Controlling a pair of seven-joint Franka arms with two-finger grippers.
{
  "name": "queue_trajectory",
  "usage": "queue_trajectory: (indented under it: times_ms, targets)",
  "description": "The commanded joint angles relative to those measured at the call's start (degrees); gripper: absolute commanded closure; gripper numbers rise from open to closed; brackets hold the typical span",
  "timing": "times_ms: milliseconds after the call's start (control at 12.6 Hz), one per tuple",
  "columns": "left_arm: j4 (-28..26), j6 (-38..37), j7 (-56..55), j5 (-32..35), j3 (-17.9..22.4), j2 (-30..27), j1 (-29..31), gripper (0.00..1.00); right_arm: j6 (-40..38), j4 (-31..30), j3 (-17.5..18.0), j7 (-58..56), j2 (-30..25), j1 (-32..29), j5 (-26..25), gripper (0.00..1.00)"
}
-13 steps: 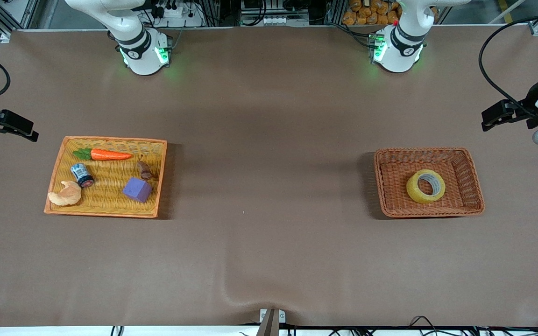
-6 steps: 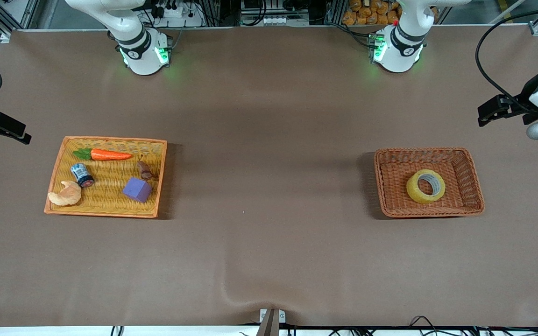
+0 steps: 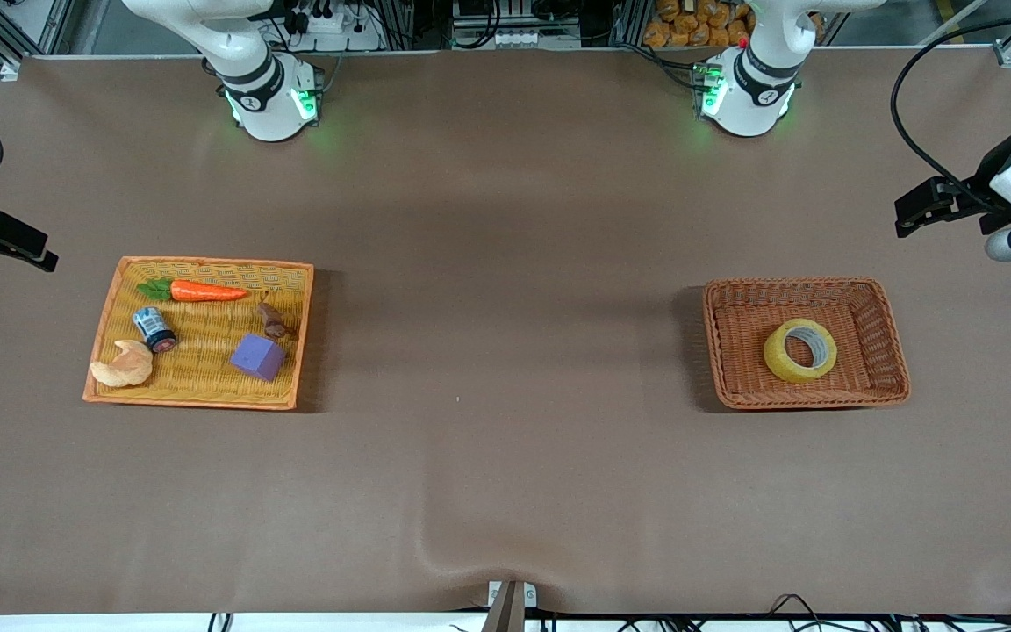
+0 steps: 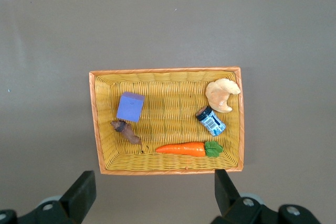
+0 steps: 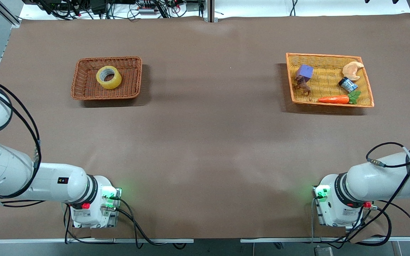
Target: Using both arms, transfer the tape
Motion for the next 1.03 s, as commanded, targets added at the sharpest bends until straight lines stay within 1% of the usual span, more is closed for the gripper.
queue_trajectory:
  times_ms: [0, 716, 955]
  targets:
    - [1.33, -0.54, -0.04, 0.10, 0.42, 0.05, -1.20, 0.00, -0.32, 0.85, 0.61, 0.08, 0.03, -0.96, 0.87, 0.00]
    - [1.51, -0.98, 0.04, 0.02, 0.77, 0.32, -0.24, 0.00, 0.12, 0.85, 0.61, -0.09, 0.38, -1.05, 0.87, 0.00]
    - [1.51, -1.15, 0.13, -1.04, 0.69, 0.14, -0.06, 0.00, 0.12, 0.85, 0.70, 0.00, 0.38, -1.05, 0.87, 0.00]
